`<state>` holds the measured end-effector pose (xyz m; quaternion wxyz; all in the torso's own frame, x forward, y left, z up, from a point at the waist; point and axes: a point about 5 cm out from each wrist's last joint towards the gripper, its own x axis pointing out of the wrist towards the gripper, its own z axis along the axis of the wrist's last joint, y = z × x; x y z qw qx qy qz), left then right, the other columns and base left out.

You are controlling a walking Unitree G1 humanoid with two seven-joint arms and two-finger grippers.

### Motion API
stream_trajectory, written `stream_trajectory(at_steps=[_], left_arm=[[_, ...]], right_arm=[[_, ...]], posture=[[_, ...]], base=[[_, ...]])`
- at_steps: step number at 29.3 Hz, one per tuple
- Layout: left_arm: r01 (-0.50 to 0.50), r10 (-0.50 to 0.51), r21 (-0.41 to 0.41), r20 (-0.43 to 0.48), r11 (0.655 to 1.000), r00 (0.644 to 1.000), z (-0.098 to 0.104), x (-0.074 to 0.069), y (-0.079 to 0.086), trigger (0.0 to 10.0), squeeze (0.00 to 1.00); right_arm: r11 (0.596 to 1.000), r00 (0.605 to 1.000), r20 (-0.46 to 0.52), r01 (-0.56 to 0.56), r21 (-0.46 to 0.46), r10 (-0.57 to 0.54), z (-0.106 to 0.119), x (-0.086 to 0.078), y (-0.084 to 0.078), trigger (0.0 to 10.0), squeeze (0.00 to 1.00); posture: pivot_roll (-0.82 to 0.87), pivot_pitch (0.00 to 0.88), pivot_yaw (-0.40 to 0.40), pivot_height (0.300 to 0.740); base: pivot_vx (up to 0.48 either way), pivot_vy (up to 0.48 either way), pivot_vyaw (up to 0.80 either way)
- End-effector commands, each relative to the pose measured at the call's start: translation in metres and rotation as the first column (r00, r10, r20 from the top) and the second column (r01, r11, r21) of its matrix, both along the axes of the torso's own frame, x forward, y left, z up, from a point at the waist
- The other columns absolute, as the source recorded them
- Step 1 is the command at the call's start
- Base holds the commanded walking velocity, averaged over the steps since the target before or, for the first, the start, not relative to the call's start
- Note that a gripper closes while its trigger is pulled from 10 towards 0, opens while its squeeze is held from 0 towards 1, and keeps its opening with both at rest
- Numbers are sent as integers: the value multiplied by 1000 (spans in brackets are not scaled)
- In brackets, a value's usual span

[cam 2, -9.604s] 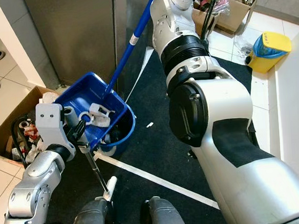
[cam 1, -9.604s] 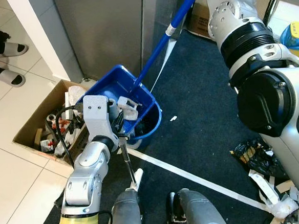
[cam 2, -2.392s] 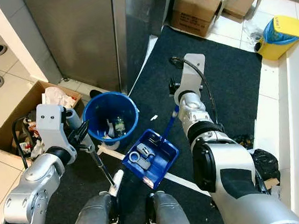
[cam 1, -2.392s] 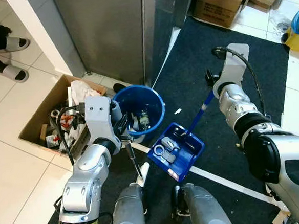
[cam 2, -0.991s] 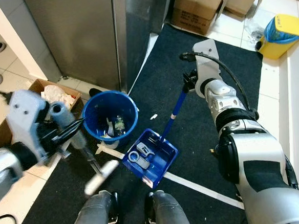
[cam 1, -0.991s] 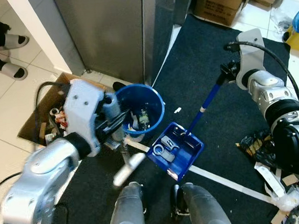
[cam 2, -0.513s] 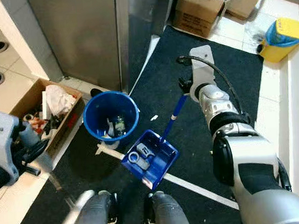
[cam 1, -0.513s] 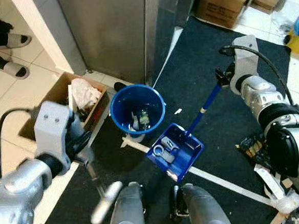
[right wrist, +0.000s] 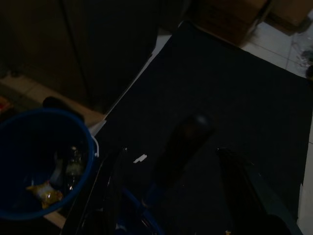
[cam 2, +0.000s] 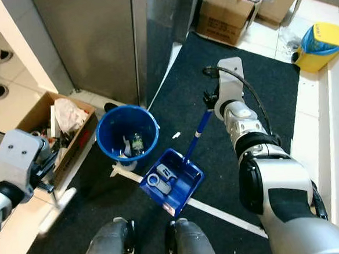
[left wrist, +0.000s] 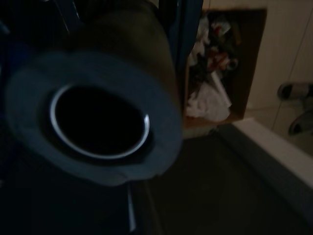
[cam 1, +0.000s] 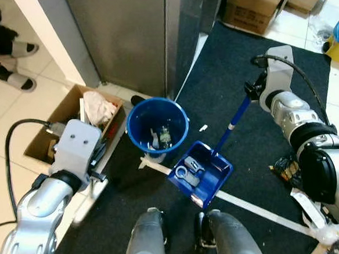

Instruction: Sweep floor

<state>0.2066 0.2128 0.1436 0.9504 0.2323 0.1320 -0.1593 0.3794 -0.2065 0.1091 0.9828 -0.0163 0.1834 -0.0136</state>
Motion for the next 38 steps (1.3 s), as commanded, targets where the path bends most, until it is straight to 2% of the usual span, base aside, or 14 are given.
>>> stream_trajectory(at_steps=[1,6,10,22,28,33,38], left_arm=[[0,-1,27,18,1000,1000,-1,1,-1,10000,0],[22,-24,33,54,999,998,-1,6,-4,10000,0],[25,-28,28,91,999,995,5,10,-8,10000,0],[23,-24,9,105,1000,994,1,6,-16,10000,0],[5,-5,-7,116,1000,993,2,4,-17,10000,0],[-8,9,-10,116,1000,993,2,2,-17,10000,0],[-15,17,-18,115,1000,993,1,1,-18,10000,0]], right_arm=[[1000,1000,4,21,3,-21,-4,-2,-1,10000,0],[999,1000,-6,19,-30,-19,-6,-2,2,10000,0],[1000,1000,-12,-25,-15,25,-7,-1,15,10000,0],[997,998,-11,-67,-35,67,-6,2,39,10000,0],[999,1000,19,3,-33,-2,3,7,43,10000,0],[998,999,13,-33,-60,33,5,9,48,10000,0],[993,999,2,39,-114,-40,2,7,39,10000,0]], posture=[[253,10,-3,740],[251,3,12,740],[258,10,12,740],[279,33,-20,740],[291,46,-33,740],[301,55,-46,740],[298,62,-51,740]], base=[[0,0,0],[0,0,0],[0,0,0],[0,0,0],[0,0,0],[0,0,0],[0,0,0]])
